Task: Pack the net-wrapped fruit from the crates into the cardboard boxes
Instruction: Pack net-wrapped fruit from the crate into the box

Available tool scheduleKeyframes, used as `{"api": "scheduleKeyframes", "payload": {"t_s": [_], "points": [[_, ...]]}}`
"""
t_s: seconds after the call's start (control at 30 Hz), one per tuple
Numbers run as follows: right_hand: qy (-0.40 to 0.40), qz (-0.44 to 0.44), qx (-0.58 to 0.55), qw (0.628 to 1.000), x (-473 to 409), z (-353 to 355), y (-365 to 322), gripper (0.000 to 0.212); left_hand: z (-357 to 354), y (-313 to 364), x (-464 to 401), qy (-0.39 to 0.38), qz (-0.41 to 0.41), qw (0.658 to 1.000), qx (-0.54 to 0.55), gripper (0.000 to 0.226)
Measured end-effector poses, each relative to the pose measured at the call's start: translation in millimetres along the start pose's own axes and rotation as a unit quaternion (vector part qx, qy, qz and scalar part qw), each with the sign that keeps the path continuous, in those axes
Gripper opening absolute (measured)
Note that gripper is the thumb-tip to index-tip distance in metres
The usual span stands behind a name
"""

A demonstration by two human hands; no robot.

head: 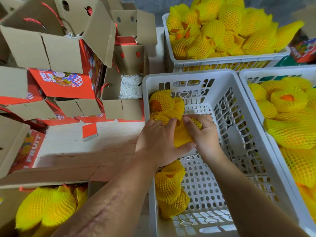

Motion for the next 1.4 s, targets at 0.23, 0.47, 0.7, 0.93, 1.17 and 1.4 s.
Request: {"api": "scheduleKeyframes", "payload": {"t_s": [0.23,0.47,0.7,0.93,1.17,1.4], "points": [[-0.024,-0.015,-0.06,0.998,7.0,-4.8,1.7,0.021,2.0,0.5,0.3,0.007,-0.001,1.0,-0.01,0.076],[-0.005,-0.02,-0.104,0.994,9.1,-4.2,-2.3,0.043,5.3,2.2,0.1,-0.008,0.008,0.999,0.033,0.079],[0.043,-0.01,-0.104,0.994,7.3,-3.8,-2.6,0.045,9.0,0.2,-0.6,-0.015,-0.016,0.998,0.066,0.065],[0.059,0.016,-0.059,0.996,4.4,-0.9,-6.6,0.036,8.4,-0.7,0.6,-0.013,-0.031,0.998,0.061,0.068],[0.047,0.047,-0.054,0.996,6.6,1.2,-11.5,0.04,11.1,-1.5,1.5,-0.001,-0.04,0.996,0.075,0.072],[-0.044,-0.129,-0.004,0.991,10.1,-1.8,-17.5,0.056,10.3,-0.9,3.5,0.019,-0.045,0.996,0.072,0.064]]}}
Point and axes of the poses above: each hand's wrist, its own x-axis away from the middle knuckle, its own z-axis out of the back of the hand, y = z × x, the point moved 2 cm from there along -x, towards the middle knuckle, and after that the axes turned 6 degrees about x, right-handed, at the moved point
